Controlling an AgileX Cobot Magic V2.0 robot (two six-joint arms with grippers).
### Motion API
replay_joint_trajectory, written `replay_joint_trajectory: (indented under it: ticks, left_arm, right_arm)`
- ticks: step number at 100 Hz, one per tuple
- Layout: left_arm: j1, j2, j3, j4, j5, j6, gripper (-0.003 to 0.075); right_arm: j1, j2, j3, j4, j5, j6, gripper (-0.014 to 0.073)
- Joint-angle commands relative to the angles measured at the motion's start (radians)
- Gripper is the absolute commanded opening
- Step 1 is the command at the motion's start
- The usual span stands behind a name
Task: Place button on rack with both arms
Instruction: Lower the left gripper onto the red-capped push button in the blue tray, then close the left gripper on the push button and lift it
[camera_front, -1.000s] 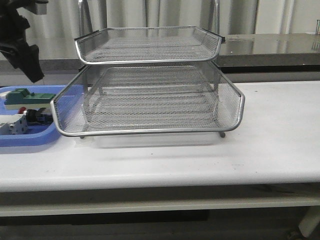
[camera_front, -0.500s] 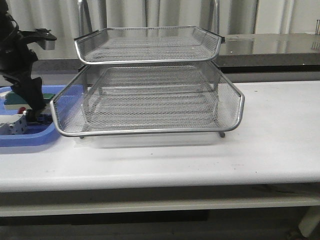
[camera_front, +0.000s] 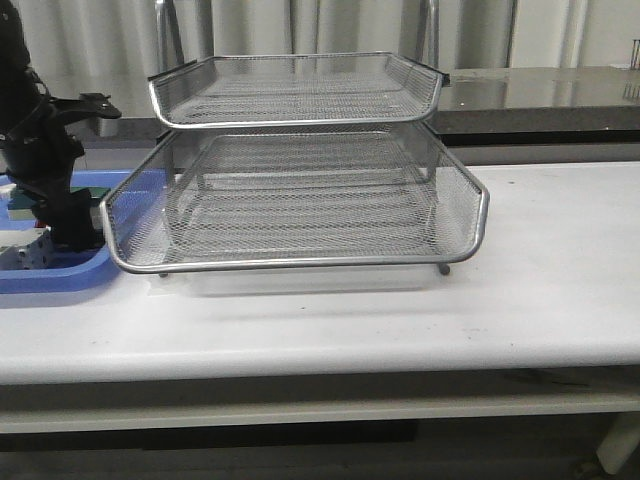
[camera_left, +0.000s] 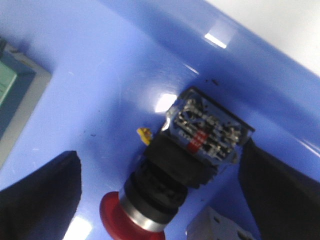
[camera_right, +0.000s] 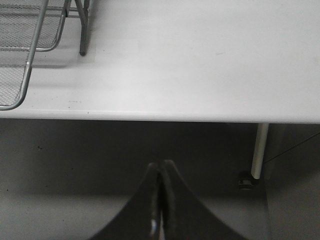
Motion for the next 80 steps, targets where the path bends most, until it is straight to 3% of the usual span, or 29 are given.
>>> replay_joint_trajectory:
  ticks: [1,61,80]
  left_arm:
    - [-0.006,-0.059,-0.031,-0.018,-0.028,0.003,0.0612]
    - [-0.006,-0.017,-0.031,-0.029,-0.032,0.025,0.0605]
    - [-0.006,-0.017,-0.031,-0.029,-0.048,0.025,0.0457]
  right_arm:
    - [-0.009,-0.001,-0.034,-0.013,-0.056,-0.003,-0.0068]
    - [-0.009,-0.001,-0.034,-0.013,-0.056,-0.003,-0.0068]
    - [-0.009,-0.001,-0.034,-0.013,-0.056,-0.003,-0.0068]
